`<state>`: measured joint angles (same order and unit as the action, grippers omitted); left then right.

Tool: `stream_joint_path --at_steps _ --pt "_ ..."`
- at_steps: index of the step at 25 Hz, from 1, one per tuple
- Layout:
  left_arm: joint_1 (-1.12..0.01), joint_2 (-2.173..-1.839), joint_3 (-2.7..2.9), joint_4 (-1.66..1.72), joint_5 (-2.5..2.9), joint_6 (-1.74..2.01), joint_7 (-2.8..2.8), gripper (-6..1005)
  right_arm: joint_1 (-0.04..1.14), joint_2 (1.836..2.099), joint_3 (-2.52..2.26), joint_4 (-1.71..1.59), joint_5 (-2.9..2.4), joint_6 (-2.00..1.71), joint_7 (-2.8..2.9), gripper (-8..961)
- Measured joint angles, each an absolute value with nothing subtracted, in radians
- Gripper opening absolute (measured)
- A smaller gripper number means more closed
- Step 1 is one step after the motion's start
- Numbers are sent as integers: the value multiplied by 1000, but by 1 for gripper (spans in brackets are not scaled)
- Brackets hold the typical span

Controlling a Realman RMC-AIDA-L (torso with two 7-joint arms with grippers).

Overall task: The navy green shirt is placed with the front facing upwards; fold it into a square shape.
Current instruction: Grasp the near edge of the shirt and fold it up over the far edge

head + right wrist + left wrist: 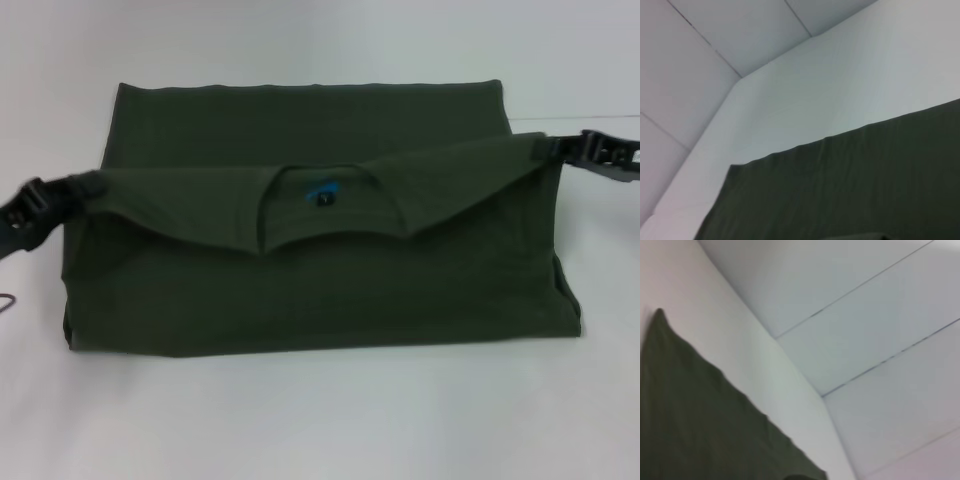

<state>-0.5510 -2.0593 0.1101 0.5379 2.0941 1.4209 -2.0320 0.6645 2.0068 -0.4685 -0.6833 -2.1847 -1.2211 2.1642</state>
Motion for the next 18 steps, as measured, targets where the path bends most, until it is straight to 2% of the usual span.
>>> stream_joint_path --at_steps 3,7,18 --pt "-557 -2083 110 522 2086 1365 -1969 39 670 2036 -469 -677 -2182 -1143 2134 160" --pt "-564 -2115 110 500 2027 1301 -1870 38 678 2058 -469 -656 -2155 -1056 2085 165" --pt "-612 -2136 112 454 1960 1142 -1796 38 708 2071 -477 -576 -2128 -957 2008 178"
